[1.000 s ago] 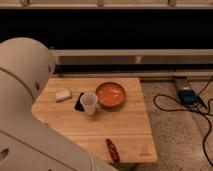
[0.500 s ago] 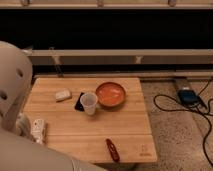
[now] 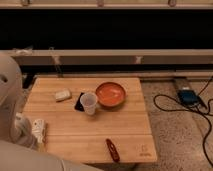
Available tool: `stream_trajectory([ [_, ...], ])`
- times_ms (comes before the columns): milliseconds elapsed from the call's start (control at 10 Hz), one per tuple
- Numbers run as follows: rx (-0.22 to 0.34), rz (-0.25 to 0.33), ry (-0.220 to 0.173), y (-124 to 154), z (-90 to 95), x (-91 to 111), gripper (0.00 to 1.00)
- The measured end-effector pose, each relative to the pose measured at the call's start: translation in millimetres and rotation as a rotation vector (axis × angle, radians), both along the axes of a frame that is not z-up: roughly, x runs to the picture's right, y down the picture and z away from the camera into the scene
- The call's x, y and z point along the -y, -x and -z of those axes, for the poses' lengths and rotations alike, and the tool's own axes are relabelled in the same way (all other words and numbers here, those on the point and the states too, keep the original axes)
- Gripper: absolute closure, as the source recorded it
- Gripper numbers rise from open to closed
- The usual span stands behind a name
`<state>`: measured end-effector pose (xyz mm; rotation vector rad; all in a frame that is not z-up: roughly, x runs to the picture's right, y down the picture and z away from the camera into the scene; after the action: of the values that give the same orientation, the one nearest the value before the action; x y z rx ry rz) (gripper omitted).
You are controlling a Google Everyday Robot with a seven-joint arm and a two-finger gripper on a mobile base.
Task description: Stand the bottle upright
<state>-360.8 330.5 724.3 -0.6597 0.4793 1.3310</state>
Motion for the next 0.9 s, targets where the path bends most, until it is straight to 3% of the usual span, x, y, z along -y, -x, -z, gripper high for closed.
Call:
stream_trajectory([
  [500,-0.006,0.026,-0.016,-8,0.0,1,0.82],
  [700,0.006,0.041,-0.035,-6,9.1,6,0.86],
  [900,0.031,0.055,-0.048,-10,28.6,23,0.86],
])
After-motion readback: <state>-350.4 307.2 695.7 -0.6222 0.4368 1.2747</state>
